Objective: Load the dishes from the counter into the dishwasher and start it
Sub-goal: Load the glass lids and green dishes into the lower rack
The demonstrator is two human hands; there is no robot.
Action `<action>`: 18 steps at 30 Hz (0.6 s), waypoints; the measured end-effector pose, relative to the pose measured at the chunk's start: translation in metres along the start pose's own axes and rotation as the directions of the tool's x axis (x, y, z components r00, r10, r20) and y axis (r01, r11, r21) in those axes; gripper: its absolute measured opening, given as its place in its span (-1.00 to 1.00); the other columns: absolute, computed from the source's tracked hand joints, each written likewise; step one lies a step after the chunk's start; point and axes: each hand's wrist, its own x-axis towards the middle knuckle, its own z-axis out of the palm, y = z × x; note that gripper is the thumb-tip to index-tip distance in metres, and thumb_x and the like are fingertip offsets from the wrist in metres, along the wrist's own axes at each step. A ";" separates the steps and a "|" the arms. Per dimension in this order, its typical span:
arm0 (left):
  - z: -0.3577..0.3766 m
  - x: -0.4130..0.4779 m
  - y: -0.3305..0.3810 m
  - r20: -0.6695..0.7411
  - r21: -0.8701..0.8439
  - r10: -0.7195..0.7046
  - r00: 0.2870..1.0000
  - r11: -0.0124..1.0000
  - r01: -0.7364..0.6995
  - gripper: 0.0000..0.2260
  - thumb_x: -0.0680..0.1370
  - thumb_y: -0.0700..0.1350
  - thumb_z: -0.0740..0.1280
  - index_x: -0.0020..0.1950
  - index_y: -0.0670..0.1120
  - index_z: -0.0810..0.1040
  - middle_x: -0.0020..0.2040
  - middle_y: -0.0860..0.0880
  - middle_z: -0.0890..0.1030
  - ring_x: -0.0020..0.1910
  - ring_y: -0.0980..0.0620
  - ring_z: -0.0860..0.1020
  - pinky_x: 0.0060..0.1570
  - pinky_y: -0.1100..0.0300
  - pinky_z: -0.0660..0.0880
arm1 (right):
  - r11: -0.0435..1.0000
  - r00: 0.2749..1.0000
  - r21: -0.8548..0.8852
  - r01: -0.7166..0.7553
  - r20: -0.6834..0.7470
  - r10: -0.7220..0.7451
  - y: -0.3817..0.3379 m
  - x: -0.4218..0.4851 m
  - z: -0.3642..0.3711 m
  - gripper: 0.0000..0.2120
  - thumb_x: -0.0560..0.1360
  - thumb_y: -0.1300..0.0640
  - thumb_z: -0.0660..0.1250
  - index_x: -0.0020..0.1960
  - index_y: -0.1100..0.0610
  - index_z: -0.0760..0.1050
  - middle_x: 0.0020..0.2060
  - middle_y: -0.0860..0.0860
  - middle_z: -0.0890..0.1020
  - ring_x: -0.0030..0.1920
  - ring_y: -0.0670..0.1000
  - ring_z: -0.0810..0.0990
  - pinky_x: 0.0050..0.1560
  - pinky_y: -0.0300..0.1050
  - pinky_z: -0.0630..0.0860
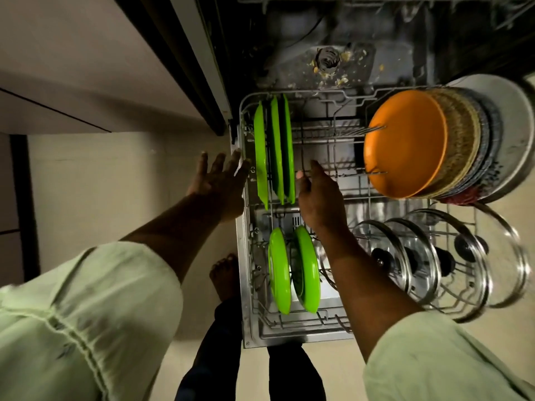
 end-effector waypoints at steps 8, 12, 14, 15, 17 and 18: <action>-0.015 -0.056 0.001 -0.098 -0.109 -0.086 0.991 0.991 0.075 -0.30 0.63 0.06 0.18 0.62 0.01 -0.20 0.61 -0.10 -0.27 0.59 -0.16 -0.21 0.52 -0.23 -0.21 | 0.927 0.970 -0.285 0.243 0.045 -0.241 -0.018 -0.037 -0.012 -0.54 0.60 0.04 0.25 0.39 0.31 0.36 0.25 0.27 0.49 0.26 0.28 0.44 0.18 0.09 0.40; -0.027 -0.103 0.010 -0.089 -0.110 -0.143 0.986 0.985 0.133 -0.31 0.65 0.06 0.14 0.62 0.00 -0.23 0.59 -0.09 -0.32 0.57 -0.17 -0.27 0.52 -0.23 -0.20 | 0.868 0.948 -0.381 0.319 0.141 -0.286 -0.039 -0.071 -0.039 -0.46 0.63 -0.04 0.17 0.52 0.19 0.21 0.48 0.19 0.28 0.50 0.20 0.20 0.44 0.07 0.22; -0.038 -0.133 0.019 -0.075 -0.168 -0.190 0.979 0.970 0.176 -0.31 0.65 0.06 0.14 0.62 0.01 -0.23 0.58 -0.08 -0.35 0.56 -0.16 -0.30 0.52 -0.23 -0.21 | 0.845 0.932 -0.395 0.361 0.187 -0.310 -0.050 -0.095 -0.060 -0.44 0.65 -0.06 0.14 0.56 0.14 0.12 0.54 0.15 0.17 0.55 0.17 0.08 0.51 0.08 0.12; -0.044 -0.148 0.023 -0.077 -0.201 -0.202 0.976 0.962 0.184 -0.31 0.65 0.06 0.15 0.62 0.02 -0.21 0.58 -0.09 -0.35 0.56 -0.16 -0.30 0.52 -0.23 -0.22 | 0.834 0.925 -0.401 0.379 0.199 -0.324 -0.056 -0.108 -0.070 -0.43 0.65 -0.07 0.13 0.57 0.13 0.10 0.55 0.13 0.15 0.56 0.16 0.05 0.52 0.08 0.10; -0.061 -0.185 0.035 -0.115 -0.250 -0.226 0.967 0.949 0.192 -0.31 0.63 0.05 0.17 0.63 -0.01 -0.16 0.60 -0.11 -0.31 0.58 -0.18 -0.26 0.51 -0.25 -0.21 | 0.815 0.914 -0.415 0.405 0.198 -0.353 -0.069 -0.138 -0.097 -0.42 0.65 -0.09 0.11 0.57 0.12 0.07 0.56 0.12 0.12 0.57 0.15 0.02 0.53 0.09 0.10; -0.069 -0.200 0.040 -0.129 -0.261 -0.240 0.962 0.944 0.200 -0.31 0.63 0.05 0.18 0.63 -0.03 -0.14 0.60 -0.12 -0.28 0.58 -0.19 -0.24 0.51 -0.25 -0.21 | 0.808 0.910 -0.418 0.415 0.197 -0.365 -0.075 -0.149 -0.107 -0.42 0.65 -0.09 0.11 0.57 0.12 0.07 0.57 0.12 0.11 0.57 0.15 0.02 0.51 0.10 0.11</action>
